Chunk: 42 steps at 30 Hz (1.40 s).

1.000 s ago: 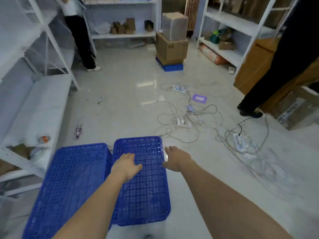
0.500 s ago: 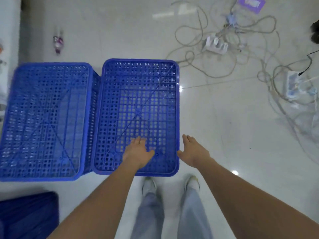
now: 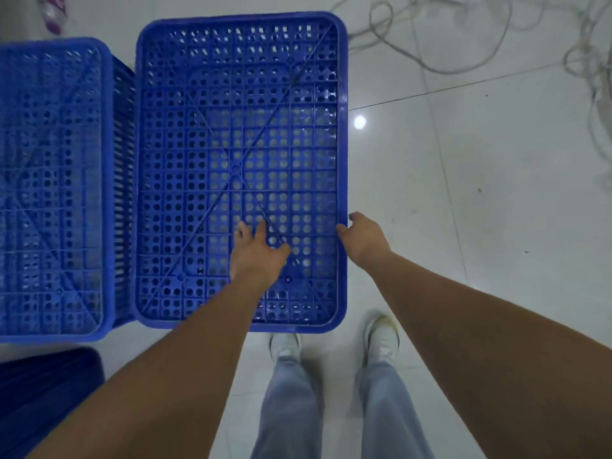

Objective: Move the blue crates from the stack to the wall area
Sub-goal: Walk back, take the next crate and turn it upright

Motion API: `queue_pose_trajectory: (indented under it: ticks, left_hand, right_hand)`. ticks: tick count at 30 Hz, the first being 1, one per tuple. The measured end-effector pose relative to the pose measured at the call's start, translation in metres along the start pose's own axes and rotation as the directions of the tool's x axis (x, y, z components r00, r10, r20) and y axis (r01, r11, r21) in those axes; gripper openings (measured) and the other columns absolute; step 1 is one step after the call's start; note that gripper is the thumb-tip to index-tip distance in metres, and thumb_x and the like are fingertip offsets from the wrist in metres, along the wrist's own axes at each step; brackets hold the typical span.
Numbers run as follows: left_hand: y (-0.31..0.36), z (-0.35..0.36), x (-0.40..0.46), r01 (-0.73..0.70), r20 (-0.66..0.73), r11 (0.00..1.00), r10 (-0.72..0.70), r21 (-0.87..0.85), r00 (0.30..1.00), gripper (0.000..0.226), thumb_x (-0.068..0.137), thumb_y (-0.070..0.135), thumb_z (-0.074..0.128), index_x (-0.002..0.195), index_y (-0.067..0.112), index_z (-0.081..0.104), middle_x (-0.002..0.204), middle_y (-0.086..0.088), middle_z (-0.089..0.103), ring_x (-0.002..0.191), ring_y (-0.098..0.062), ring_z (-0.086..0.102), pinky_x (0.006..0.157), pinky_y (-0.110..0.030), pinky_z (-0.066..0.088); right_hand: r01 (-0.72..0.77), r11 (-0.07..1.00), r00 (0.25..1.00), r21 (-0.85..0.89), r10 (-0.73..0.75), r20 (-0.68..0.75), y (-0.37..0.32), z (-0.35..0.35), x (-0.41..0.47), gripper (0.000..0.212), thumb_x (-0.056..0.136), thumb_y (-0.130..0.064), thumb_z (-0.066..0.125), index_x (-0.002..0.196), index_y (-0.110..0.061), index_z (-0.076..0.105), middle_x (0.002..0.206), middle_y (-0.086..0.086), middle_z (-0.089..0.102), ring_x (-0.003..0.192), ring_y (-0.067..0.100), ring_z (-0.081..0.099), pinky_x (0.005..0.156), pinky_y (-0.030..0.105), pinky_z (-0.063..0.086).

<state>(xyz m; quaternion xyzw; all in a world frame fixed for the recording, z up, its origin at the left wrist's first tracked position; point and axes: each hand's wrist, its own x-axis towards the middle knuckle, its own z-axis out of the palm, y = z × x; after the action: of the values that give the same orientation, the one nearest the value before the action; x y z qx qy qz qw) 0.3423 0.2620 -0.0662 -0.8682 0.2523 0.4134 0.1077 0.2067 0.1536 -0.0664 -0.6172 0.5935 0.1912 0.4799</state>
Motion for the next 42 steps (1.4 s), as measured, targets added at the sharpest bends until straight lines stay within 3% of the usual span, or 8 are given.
queue_pose_trajectory:
  ticks: [12, 16, 23, 27, 30, 34, 38, 42]
  left_hand:
    - [0.019, 0.009, -0.009, -0.037, 0.103, 0.989, 0.051, -0.141, 0.993, 0.084, 0.090, 0.049, 0.051, 0.154, 0.029, 0.000, 0.162, 0.010, -0.011, 0.149, -0.020, -0.016, 0.098, -0.047, 0.047]
    - [0.041, 0.021, -0.026, -0.110, 0.141, 0.988, 0.125, -0.107, 0.982, 0.086, 0.088, 0.050, 0.053, 0.154, 0.032, 0.000, 0.162, 0.013, -0.010, 0.149, -0.017, -0.014, 0.079, -0.034, 0.051]
    - [0.089, 0.045, -0.049, -0.326, 0.226, 0.937, 0.347, -0.128, 0.910, 0.084, 0.088, 0.047, 0.053, 0.153, 0.035, 0.002, 0.161, 0.016, -0.005, 0.148, -0.020, -0.016, 0.083, -0.034, 0.054]
    - [0.105, 0.042, -0.053, -0.410, 0.157, 0.903, 0.427, -0.133, 0.890, 0.069, 0.094, 0.037, 0.048, 0.153, 0.035, 0.012, 0.161, 0.010, 0.016, 0.140, -0.019, 0.037, 0.065, -0.029, 0.050]
    - [0.101, 0.033, -0.045, -0.380, -0.143, 0.894, 0.355, -0.239, 0.924, 0.062, 0.095, 0.027, 0.051, 0.151, 0.025, 0.024, 0.157, 0.005, 0.030, 0.127, -0.017, 0.051, 0.091, -0.032, 0.050]
    - [0.073, 0.011, -0.018, -0.155, -0.411, 0.964, 0.054, -0.217, 0.910, 0.079, 0.090, 0.028, 0.060, 0.153, 0.011, 0.014, 0.162, -0.006, 0.010, 0.148, -0.022, 0.018, 0.117, -0.042, 0.026]
    - [0.031, 0.002, 0.010, 0.114, -0.212, 0.926, -0.200, -0.360, 0.957, 0.089, 0.089, 0.040, 0.058, 0.153, 0.008, 0.005, 0.161, -0.011, 0.010, 0.145, -0.031, 0.024, 0.112, -0.047, 0.032]
    - [0.008, 0.012, 0.015, 0.069, -0.104, 0.891, -0.128, -0.450, 0.986, 0.095, 0.085, 0.044, 0.062, 0.154, 0.020, 0.001, 0.159, -0.009, 0.024, 0.125, -0.038, 0.050, 0.091, -0.047, 0.052]
  right_hand:
    - [-0.206, 0.944, 0.978, 0.257, 0.207, 0.024, 0.003, -0.014, 0.034, 0.050, 0.096, -0.038, 0.048, 0.132, -0.004, 0.043, 0.134, 0.015, 0.045, 0.110, 0.030, 0.054, 0.096, 0.038, 0.046]
    - [-0.164, 0.943, 0.984, 0.290, 0.177, -0.019, 0.030, -0.035, 0.037, 0.040, 0.099, -0.027, 0.047, 0.125, 0.003, 0.048, 0.106, 0.009, 0.055, 0.056, 0.009, 0.041, 0.039, 0.016, 0.038]
    - [-0.262, 0.950, 0.943, 0.168, 0.289, -0.165, 0.081, -0.079, 0.044, 0.042, 0.100, -0.030, 0.041, 0.124, 0.004, 0.047, 0.124, 0.023, 0.054, 0.086, 0.028, 0.047, 0.068, 0.033, 0.039]
    - [-0.270, 0.953, 0.920, 0.138, 0.298, -0.253, 0.106, -0.105, 0.048, 0.033, 0.098, -0.022, 0.044, 0.114, 0.005, 0.051, 0.122, 0.027, 0.055, 0.088, 0.029, 0.047, 0.074, 0.033, 0.036]
    - [-0.292, 0.948, 0.905, 0.128, 0.317, -0.284, 0.114, -0.115, 0.048, 0.035, 0.097, -0.018, 0.044, 0.119, 0.008, 0.050, 0.123, 0.027, 0.054, 0.104, 0.039, 0.054, 0.075, 0.034, 0.036]
    - [-0.257, 0.959, 0.915, 0.122, 0.282, -0.289, 0.114, -0.115, 0.050, 0.029, 0.095, -0.007, 0.043, 0.122, 0.004, 0.043, 0.123, 0.024, 0.050, 0.091, 0.033, 0.049, 0.072, 0.035, 0.039]
    - [-0.152, 0.950, 0.908, 0.274, 0.244, -0.341, 0.107, -0.110, 0.052, 0.036, 0.090, -0.003, 0.044, 0.126, 0.002, 0.043, 0.110, 0.018, 0.052, 0.080, 0.027, 0.048, 0.053, 0.028, 0.036]
    - [-0.110, 0.936, 0.893, 0.334, 0.241, -0.381, 0.107, -0.109, 0.052, 0.037, 0.091, -0.017, 0.049, 0.124, 0.000, 0.046, 0.103, 0.012, 0.052, 0.078, 0.027, 0.051, 0.051, 0.027, 0.036]
